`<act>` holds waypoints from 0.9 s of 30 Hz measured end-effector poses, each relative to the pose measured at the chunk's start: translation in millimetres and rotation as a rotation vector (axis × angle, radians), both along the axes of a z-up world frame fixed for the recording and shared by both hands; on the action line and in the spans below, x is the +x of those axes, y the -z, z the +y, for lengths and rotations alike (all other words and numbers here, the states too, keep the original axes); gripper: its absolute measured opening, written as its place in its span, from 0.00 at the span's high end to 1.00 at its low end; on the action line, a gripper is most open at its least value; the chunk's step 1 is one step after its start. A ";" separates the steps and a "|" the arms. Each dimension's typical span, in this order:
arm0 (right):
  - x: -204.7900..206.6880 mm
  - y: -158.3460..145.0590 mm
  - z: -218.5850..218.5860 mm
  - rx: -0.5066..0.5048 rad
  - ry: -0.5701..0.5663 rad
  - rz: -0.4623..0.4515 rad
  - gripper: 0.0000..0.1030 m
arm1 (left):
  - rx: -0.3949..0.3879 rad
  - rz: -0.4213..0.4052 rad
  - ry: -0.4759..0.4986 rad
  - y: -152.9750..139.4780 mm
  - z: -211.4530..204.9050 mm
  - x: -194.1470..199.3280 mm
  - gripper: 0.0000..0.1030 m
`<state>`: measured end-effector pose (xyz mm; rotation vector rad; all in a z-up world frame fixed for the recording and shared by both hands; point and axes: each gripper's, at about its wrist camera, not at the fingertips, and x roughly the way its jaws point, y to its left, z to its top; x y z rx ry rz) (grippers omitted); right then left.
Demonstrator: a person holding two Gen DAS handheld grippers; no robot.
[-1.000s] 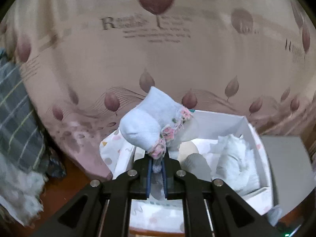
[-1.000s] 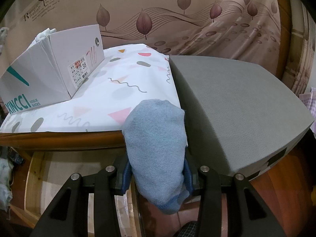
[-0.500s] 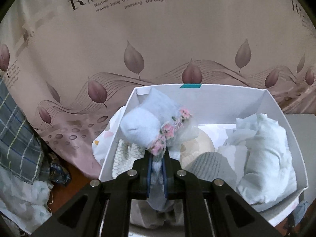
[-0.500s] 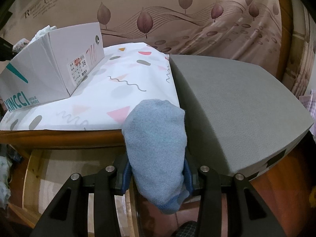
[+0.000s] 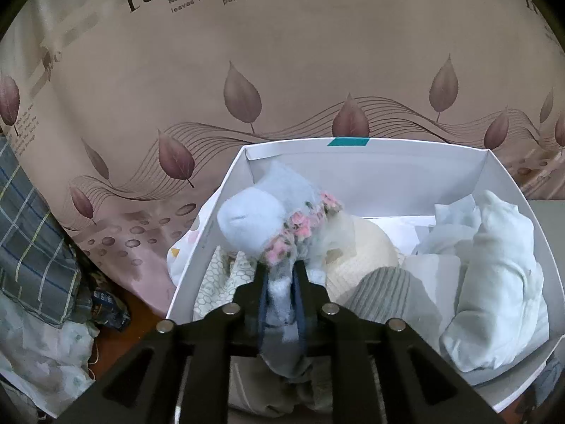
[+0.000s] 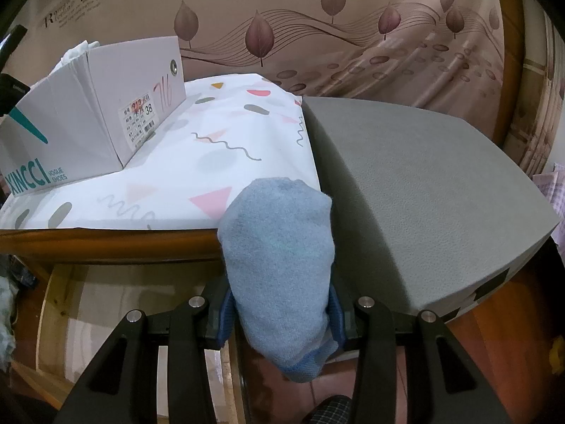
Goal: Take underwear out of drawer
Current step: 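Open the left tool to drop the pink-trimmed underwear into the box, then withdraw the left tool from the box while the right carries blue underwear over it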
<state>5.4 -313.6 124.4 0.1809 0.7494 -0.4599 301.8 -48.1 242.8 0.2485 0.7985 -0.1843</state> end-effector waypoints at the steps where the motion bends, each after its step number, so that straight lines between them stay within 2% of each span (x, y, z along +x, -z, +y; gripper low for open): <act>1: -0.1 0.4 -0.6 0.000 0.000 0.001 0.61 | 0.003 -0.002 -0.001 -0.5 0.0 -0.5 0.82; 2: 0.0 0.0 0.3 0.000 -0.002 0.002 0.61 | -0.001 -0.002 -0.006 -1.4 1.1 -1.1 0.77; 4: -0.8 0.1 -1.2 -0.003 -0.003 0.002 0.61 | -0.008 -0.001 -0.015 -2.4 2.7 -2.9 0.53; 5: 0.0 0.5 0.1 -0.004 -0.003 0.003 0.61 | -0.006 0.000 -0.023 -2.5 3.8 -3.9 0.49; 9: 0.4 0.5 0.6 -0.007 -0.003 0.004 0.61 | 0.011 -0.017 -0.019 -4.3 5.3 -9.0 0.45; 12: 0.6 0.7 0.6 -0.010 -0.004 0.004 0.61 | -0.008 -0.018 -0.028 -8.8 8.9 -12.5 0.45; 15: 0.6 0.6 0.6 -0.010 -0.004 0.004 0.61 | -0.032 -0.054 -0.041 -19.4 14.3 -20.8 0.44; 18: -0.1 0.4 0.0 -0.012 -0.004 0.005 0.61 | -0.022 -0.117 -0.043 -30.2 18.1 -35.3 0.42; 23: 0.6 0.7 0.4 -0.012 -0.005 0.005 0.61 | 0.014 -0.193 -0.074 -30.7 30.9 -81.8 0.36; 27: 0.1 0.7 -0.2 -0.015 -0.005 0.006 0.61 | -0.047 -0.176 -0.114 -12.3 54.5 -120.9 0.36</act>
